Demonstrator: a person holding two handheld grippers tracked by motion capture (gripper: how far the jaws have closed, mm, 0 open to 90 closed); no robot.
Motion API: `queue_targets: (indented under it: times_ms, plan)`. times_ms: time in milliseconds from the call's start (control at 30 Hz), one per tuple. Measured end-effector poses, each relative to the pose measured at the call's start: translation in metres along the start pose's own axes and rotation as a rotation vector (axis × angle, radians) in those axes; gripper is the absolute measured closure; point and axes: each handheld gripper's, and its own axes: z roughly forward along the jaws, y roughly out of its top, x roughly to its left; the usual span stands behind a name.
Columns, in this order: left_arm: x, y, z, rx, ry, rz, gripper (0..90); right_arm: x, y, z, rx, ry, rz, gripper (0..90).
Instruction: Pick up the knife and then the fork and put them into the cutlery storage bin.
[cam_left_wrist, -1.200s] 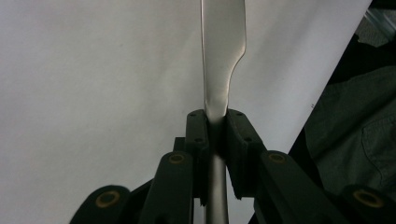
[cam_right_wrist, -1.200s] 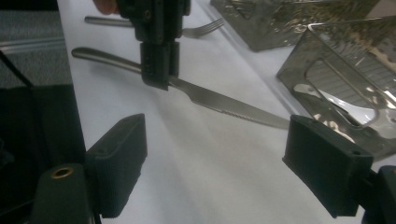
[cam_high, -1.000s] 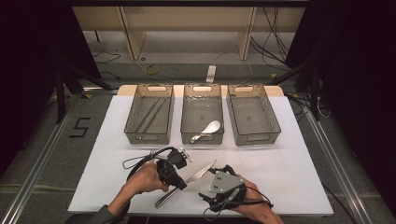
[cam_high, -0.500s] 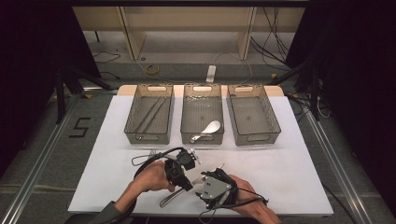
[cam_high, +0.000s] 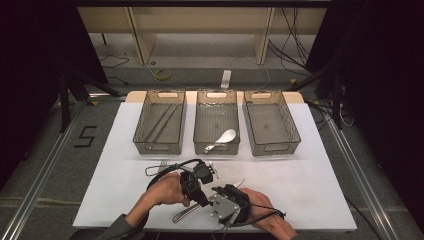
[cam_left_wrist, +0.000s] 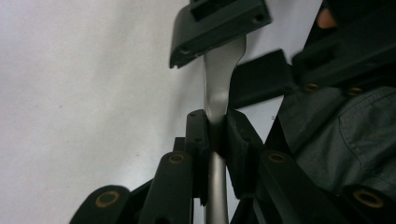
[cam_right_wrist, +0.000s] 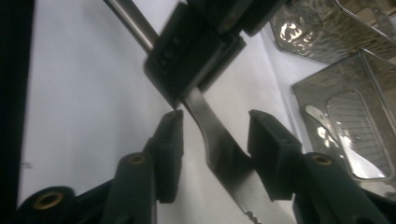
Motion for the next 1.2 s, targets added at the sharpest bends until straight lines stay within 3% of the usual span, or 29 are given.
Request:
queue_targets:
  times_ms: [233, 300, 433, 533, 600, 667, 700, 933, 1000, 1100, 1200]
  plan:
    - [-0.002, 0.002, -0.001, -0.001, -0.015, -0.002, 79.7, 0.003, 0.002, 0.001, -0.005, -0.011, -0.009, 65.7]
    - [-0.002, 0.002, 0.000, -0.001, -0.018, -0.005, 79.6, 0.003, 0.002, 0.001, 0.002, -0.019, -0.047, 67.3]
    - [-0.002, 0.003, 0.001, 0.004, -0.022, -0.002, 79.5, 0.007, 0.002, 0.001, 0.014, -0.019, -0.069, 71.4]
    - [-0.002, 0.002, -0.001, 0.002, -0.029, 0.003, 79.4, 0.006, 0.001, 0.001, 0.009, -0.009, -0.171, 76.8]
    - [-0.001, 0.002, -0.002, -0.023, -0.037, -0.002, 79.2, 0.006, 0.001, 0.000, 0.013, -0.010, -0.188, 81.8]
    - [0.000, 0.001, -0.005, -0.040, -0.048, 0.004, 79.3, 0.008, 0.000, -0.001, 0.019, 0.004, -0.159, 87.5]
    - [-0.001, 0.001, -0.005, -0.043, -0.047, 0.002, 79.0, 0.006, 0.000, -0.002, 0.025, 0.018, -0.181, 88.6]
    - [-0.001, 0.001, -0.004, -0.043, -0.043, 0.016, 77.5, 0.007, 0.000, -0.002, 0.026, 0.051, -0.159, 89.2]
    - [-0.001, -0.001, -0.009, -0.076, -0.029, 0.009, 75.9, 0.004, 0.000, -0.002, 0.017, 0.050, -0.139, 89.2]
    - [0.000, -0.003, -0.018, -0.098, 0.015, 0.012, 72.2, 0.004, -0.004, -0.001, 0.050, 0.056, -0.139, 89.3]
    - [0.003, -0.006, -0.026, -0.152, 0.027, -0.001, 66.0, 0.004, -0.005, 0.001, 0.075, 0.061, -0.127, 89.3]
